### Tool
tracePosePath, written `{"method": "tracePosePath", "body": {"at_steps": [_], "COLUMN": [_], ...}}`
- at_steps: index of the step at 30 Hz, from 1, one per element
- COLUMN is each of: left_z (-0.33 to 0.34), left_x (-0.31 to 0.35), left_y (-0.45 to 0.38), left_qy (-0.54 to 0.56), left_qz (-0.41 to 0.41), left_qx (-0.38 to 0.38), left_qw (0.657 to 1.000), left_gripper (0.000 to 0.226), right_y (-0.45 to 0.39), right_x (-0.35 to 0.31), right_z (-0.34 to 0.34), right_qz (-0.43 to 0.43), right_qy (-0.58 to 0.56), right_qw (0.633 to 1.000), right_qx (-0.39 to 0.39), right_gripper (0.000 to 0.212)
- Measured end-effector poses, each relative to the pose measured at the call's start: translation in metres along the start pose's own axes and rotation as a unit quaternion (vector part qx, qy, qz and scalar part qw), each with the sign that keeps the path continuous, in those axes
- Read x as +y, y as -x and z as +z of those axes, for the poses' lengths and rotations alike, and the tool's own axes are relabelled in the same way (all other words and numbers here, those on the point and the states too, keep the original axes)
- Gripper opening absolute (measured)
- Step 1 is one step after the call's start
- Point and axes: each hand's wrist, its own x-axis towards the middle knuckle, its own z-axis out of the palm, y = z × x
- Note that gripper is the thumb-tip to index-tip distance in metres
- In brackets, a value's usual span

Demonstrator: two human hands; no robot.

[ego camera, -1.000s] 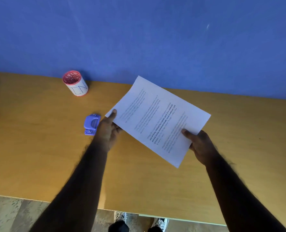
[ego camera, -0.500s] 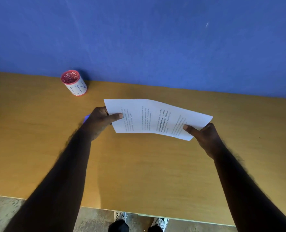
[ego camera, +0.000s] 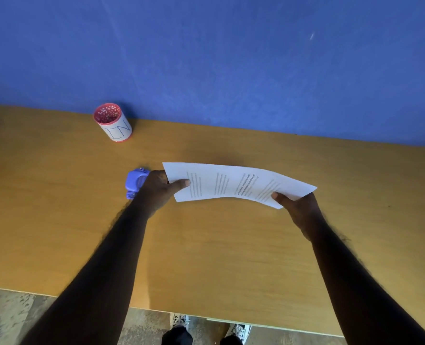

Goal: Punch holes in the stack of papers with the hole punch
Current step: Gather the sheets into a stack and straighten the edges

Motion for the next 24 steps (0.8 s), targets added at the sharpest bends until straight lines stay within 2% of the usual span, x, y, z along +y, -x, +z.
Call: {"method": "tracePosePath", "body": {"at_steps": [3,6,7,10,12,14,16,17,20,24], "left_z": [0.006,0.007,0.007,0.011,0.019,0.030,0.042,0.047,0.056,0.045], "left_x": [-0.007,-0.009,-0.009,-0.009,-0.009,-0.008,-0.010,-0.012,-0.017,-0.016], "left_y": [0.002,0.002,0.002,0.005,0.009,0.014,0.021,0.024,0.032,0.031], "left_qy": [-0.003,0.015,0.028,0.118,0.187,0.240,0.282,0.293,0.287,0.299], "left_qz": [-0.018,-0.034,-0.043,-0.079,-0.107,-0.132,-0.156,-0.166,-0.184,-0.184], "left_qx": [-0.001,0.020,0.031,0.053,0.057,0.063,0.064,0.055,-0.005,-0.055], "left_qw": [1.000,0.999,0.998,0.989,0.975,0.960,0.944,0.940,0.940,0.935], "left_gripper": [0.023,0.018,0.016,0.011,0.015,0.018,0.021,0.024,0.026,0.027], "right_y": [0.001,-0.001,-0.001,0.003,0.011,0.018,0.024,0.025,0.024,0.017], "right_x": [0.005,0.007,0.007,0.007,0.005,0.003,0.002,0.001,-0.004,-0.010], "right_z": [0.002,0.001,0.001,0.008,0.018,0.030,0.041,0.045,0.054,0.045], "right_qz": [0.019,0.031,0.032,0.099,0.182,0.246,0.242,0.220,0.159,0.147], "right_qy": [0.011,0.033,0.048,0.033,-0.020,-0.080,-0.140,-0.169,-0.210,-0.165], "right_qw": [1.000,0.998,0.997,0.991,0.981,0.966,0.956,0.955,0.963,0.975], "right_qx": [0.003,0.040,0.052,0.083,0.066,-0.003,-0.085,-0.101,-0.054,-0.011], "right_gripper": [0.025,0.020,0.027,0.083,0.097,0.090,0.068,0.056,0.037,0.032]}}
